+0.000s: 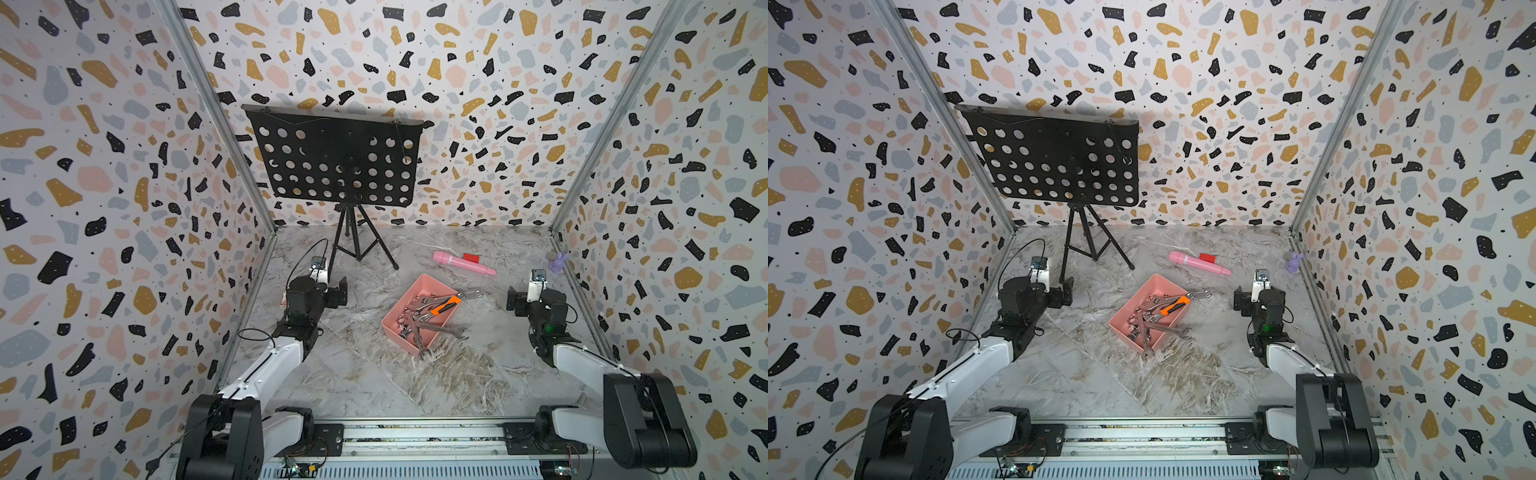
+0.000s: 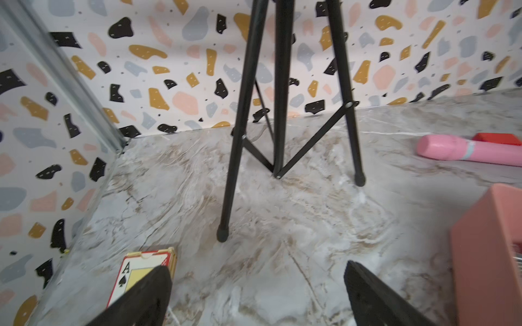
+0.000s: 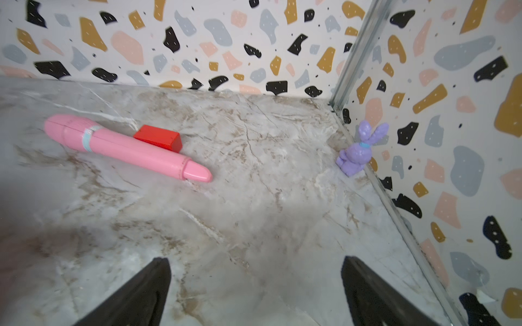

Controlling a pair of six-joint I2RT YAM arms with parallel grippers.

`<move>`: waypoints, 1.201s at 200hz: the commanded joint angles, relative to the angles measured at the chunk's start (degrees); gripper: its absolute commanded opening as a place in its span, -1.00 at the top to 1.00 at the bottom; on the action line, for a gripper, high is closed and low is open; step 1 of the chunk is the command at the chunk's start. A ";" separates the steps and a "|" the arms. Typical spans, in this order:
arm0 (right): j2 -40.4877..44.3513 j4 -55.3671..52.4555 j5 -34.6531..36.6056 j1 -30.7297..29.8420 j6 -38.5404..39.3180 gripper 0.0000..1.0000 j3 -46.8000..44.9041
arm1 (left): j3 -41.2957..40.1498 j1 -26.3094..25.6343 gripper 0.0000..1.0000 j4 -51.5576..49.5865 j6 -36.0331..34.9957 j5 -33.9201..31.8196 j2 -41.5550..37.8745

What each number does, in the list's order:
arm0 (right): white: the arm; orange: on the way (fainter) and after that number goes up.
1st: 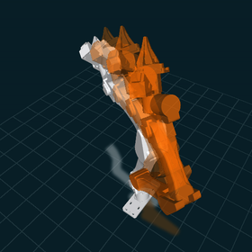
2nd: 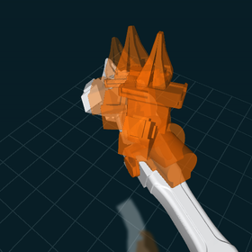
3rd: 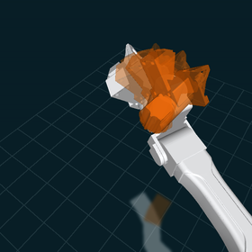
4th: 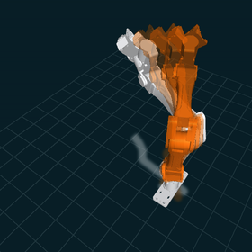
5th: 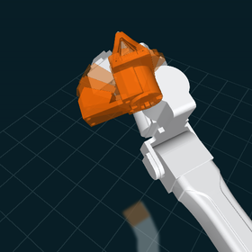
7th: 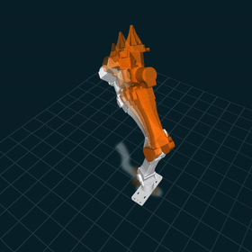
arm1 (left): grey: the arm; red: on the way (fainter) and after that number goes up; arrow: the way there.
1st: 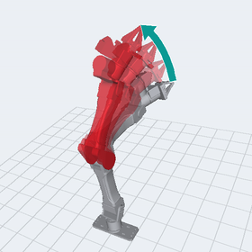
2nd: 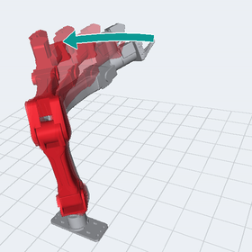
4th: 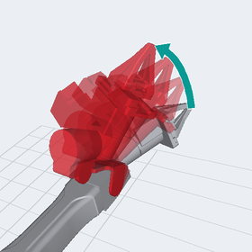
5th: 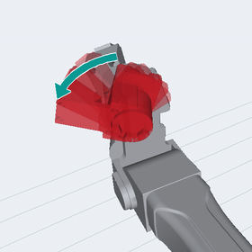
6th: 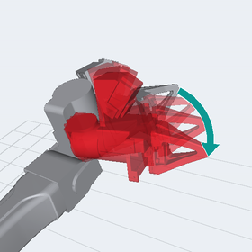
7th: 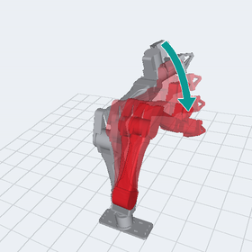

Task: Take out the wrench from the storage box
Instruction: Adjust the storage box at the center of the board.

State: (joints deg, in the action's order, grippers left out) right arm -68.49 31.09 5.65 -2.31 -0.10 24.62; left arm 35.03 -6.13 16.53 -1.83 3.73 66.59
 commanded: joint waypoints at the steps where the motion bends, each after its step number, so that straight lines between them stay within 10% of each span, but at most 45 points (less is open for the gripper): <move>1: 6.35 -14.55 -7.21 0.12 -1.16 -1.00 5.11 | 6.55 0.07 -0.94 -14.82 2.78 11.10 0.10; 37: 12.67 -32.95 -20.51 0.00 0.11 -1.00 12.33 | 16.73 -2.94 -0.83 -28.41 6.78 19.67 3.04; 120: 11.90 -59.90 -41.31 -4.45 -5.04 -1.00 25.13 | 26.60 -14.79 -0.76 -37.77 9.41 15.69 13.41; 240: 8.30 -67.78 -39.38 -9.56 -5.71 -1.00 30.75 | 39.34 -25.54 -0.13 -46.15 8.72 1.52 31.15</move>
State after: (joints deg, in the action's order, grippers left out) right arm -59.96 -35.00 -35.09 -11.38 -5.19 53.80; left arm 71.33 -30.79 -27.42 6.85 8.78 95.37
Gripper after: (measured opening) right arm 0.999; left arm 0.604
